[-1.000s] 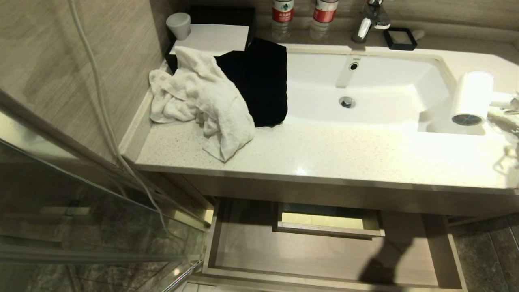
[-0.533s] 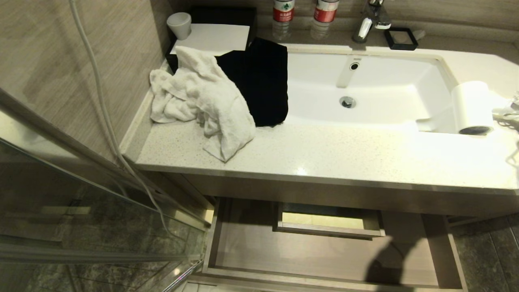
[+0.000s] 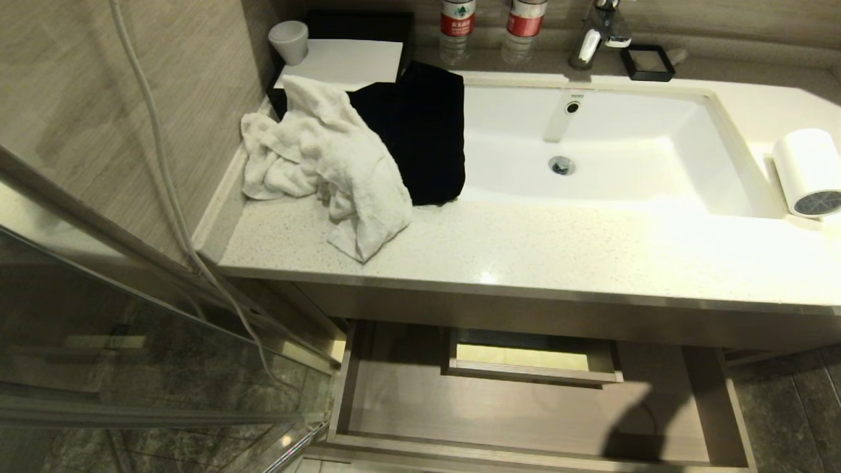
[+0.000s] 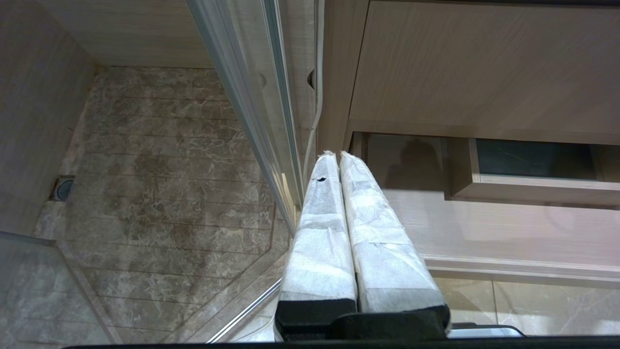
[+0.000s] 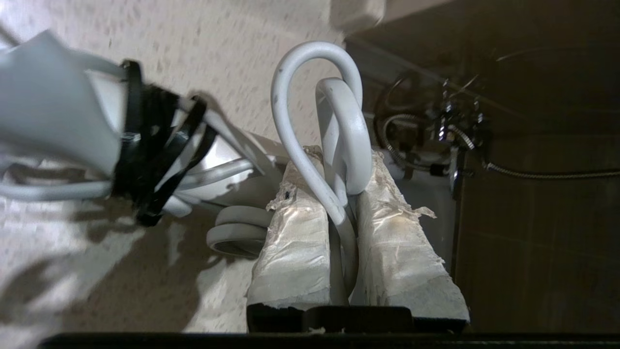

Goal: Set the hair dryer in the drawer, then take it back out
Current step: Place it on the countertop

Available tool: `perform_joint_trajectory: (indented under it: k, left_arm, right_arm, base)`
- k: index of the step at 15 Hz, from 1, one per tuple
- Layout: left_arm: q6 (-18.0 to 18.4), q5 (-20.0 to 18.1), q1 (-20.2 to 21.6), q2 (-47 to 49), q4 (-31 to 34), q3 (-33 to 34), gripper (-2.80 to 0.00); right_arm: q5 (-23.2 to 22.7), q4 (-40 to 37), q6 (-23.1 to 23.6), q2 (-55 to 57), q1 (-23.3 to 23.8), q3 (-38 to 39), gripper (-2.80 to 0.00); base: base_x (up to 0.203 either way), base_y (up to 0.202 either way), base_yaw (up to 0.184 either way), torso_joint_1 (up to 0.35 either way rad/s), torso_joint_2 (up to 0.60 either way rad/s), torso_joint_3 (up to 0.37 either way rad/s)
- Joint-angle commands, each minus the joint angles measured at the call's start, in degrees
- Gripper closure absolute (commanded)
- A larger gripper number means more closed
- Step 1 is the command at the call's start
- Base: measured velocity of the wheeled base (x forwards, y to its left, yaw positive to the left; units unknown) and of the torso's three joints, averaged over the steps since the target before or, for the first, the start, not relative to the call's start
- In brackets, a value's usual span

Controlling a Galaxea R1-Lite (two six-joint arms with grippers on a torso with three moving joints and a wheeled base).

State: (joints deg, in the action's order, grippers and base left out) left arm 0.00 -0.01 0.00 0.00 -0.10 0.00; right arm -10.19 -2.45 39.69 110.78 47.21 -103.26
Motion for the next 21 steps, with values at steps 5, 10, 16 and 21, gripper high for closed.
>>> perform_joint_trajectory:
  k: [5, 10, 16, 21]
  left_arm:
    - [0.0, 0.0, 0.0, 0.0, 0.0, 0.0, 0.00]
    - [0.0, 0.0, 0.0, 0.0, 0.0, 0.0, 0.00]
    - [0.0, 0.0, 0.0, -0.1, 0.0, 0.0, 0.00]
    - [0.0, 0.0, 0.0, -0.1, 0.0, 0.0, 0.00]
  right_arm:
    - [-1.3, -1.3, 8.0, -0.9, 0.2, 10.3, 0.00]
    - [-1.3, -1.6, 11.2, -0.1, 0.2, 11.2, -2.80]
    - [-8.4, -2.5, 12.0, -6.7, 2.4, 11.5, -2.80]
    - [-11.9, -5.9, 11.5, -15.0, 4.6, 17.2, 0.00]
  base:
    - [0.000, 0.000, 0.000, 0.000, 0.00, 0.000]
    - [0.000, 0.000, 0.000, 0.000, 0.00, 0.000]
    - [0.000, 0.000, 0.000, 0.000, 0.00, 0.000]
    - [0.000, 0.000, 0.000, 0.000, 0.00, 0.000]
